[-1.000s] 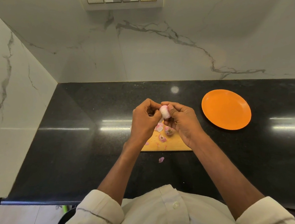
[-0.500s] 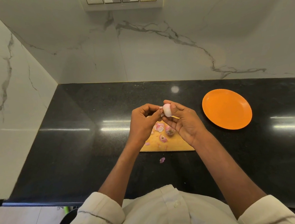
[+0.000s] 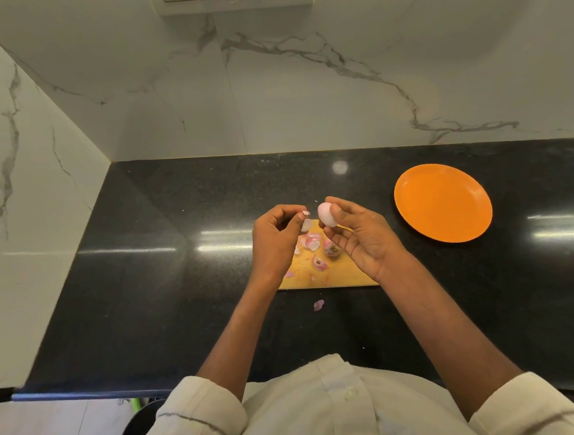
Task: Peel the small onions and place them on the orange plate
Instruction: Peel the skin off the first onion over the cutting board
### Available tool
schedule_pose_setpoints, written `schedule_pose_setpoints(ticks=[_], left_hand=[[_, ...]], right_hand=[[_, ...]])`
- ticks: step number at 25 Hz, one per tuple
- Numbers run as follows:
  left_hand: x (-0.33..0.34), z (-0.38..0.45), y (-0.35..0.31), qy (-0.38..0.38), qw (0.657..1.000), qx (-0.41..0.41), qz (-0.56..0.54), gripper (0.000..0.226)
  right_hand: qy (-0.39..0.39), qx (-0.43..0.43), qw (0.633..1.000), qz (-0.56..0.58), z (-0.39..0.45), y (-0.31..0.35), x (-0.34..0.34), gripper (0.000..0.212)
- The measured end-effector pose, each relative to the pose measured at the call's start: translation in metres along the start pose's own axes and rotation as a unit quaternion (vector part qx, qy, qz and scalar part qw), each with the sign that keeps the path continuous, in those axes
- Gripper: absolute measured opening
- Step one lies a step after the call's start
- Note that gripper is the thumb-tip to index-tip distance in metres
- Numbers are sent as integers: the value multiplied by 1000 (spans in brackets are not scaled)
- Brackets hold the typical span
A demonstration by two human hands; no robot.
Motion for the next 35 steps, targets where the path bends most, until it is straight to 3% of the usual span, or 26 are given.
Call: schedule_pose_setpoints(ticks=[5,12,20,24,27,31,35], left_hand=[[2,1,0,5,989,57,137,21],[13,0,-18,94,987,99,90,40],[14,-4,-35,45,963,173,203,24],[17,-5,-35,-3,964,154,216,15],[17,-9,-37,-17,977,137,160,18],[17,-7,-41,19,992,112,58,28],[13,-6,-41,10,987,140,84,30]], right_hand=[[-12,-7,1000,-3,5,-2,-3,29],[31,-79,993,-82,3,5,-2,33],[8,-139,977,-164,-4,15,-2,22],[-8,-149,974,-169,-5,13,1,18],[-4,-132,982,-132,-6,8,3,20],[-10,-79,997,-8,-2,9,4,22],[8,-50,998,29,-4,8,5,19]])
Point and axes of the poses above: each hand's wrist, its own z-axis towards the middle knuckle, its own x-axis out of the palm, y = z × x, the point moved 2 cm from there along z, towards the middle knuckle, and after that the axes turned 2 degrees about -x, right-handed, at the moved point
